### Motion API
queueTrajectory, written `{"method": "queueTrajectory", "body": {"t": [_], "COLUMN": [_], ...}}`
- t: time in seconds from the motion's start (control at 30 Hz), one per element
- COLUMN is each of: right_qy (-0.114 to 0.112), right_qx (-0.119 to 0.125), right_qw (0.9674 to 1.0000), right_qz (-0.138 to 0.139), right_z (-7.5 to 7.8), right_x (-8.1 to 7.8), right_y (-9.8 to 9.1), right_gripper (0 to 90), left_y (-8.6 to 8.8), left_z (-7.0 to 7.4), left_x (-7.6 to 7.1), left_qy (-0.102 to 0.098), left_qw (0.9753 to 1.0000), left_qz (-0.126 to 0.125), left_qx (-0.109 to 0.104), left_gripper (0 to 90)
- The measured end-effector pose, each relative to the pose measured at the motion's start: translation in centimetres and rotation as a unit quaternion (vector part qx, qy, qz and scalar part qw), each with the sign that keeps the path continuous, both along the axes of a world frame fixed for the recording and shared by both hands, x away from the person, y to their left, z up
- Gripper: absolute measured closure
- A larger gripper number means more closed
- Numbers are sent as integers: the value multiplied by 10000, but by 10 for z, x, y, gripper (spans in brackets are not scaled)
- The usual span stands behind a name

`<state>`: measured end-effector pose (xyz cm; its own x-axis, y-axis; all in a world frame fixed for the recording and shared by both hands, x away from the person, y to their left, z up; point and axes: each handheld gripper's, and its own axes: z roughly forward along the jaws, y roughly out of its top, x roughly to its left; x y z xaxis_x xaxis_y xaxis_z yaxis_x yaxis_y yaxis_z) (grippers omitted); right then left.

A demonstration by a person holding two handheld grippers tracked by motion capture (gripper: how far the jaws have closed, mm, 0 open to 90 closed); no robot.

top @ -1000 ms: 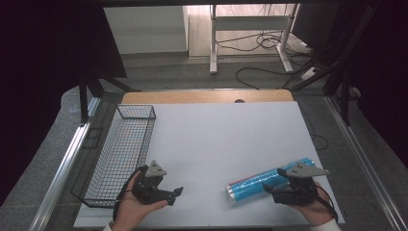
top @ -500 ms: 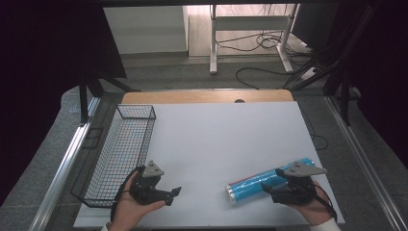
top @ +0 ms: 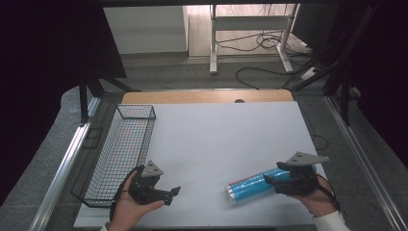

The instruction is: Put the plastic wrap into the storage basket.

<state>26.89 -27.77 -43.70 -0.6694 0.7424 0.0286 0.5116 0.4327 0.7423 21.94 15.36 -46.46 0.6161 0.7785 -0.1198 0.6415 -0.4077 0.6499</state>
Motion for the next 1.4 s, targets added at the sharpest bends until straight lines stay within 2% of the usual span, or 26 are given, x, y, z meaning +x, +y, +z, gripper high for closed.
{"method": "queueTrajectory", "body": {"t": [0.1, 0.3, 0.47, 0.57, 0.77, 0.93, 1.03, 1.1, 1.2, 1.3, 1.37, 1.4], "right_qy": [38, 127, 210, 296, 511, 600, 573, 610, 759, 950, 1001, 1019], "right_qx": [-73, -142, -62, 79, 8, -248, -487, -552, -514, -527, -536, -505], "right_qw": [9997, 9977, 9933, 9901, 9842, 9778, 9722, 9688, 9673, 9643, 9648, 9665], "right_qz": [-216, -648, -1134, -1370, -1695, -1994, -2216, -2339, -2365, -2414, -2371, -2299], "right_z": [6, 7, 9, 8, -3, -13, -18, -21, -30, -43, -49, -51], "right_x": [10, 22, 25, 27, 33, 38, 41, 43, 48, 55, 59, 60], "right_y": [-10, -40, -74, -94, -124, -133, -137, -142, -150, -155, -156, -155], "right_gripper": [327, 394, 455, 484, 552, 682, 763, 818, 876, 888, 889, 889], "left_y": [0, -1, -4, -4, -4, -3, -2, -2, -2, -2, -2, -2], "left_z": [0, -2, -2, -2, -4, -5, -5, -5, -5, -5, -5, -6], "left_x": [-1, 0, 0, 1, 2, 3, 3, 3, 3, 3, 3, 3], "left_qy": [-5, 15, 22, 25, 47, 63, 65, 61, 54, 62, 72, 75], "left_qw": [10000, 10000, 10000, 10000, 9999, 9999, 9999, 9999, 9999, 9999, 9999, 9999], "left_qz": [-34, -40, -53, -29, -23, 4, 1, 0, -6, -15, -7, -6], "left_qx": [9, 43, 66, 81, 90, 100, 105, 105, 104, 112, 123, 135], "left_gripper": [143, 142, 140, 136, 136, 132, 131, 131, 131, 131, 131, 131]}}
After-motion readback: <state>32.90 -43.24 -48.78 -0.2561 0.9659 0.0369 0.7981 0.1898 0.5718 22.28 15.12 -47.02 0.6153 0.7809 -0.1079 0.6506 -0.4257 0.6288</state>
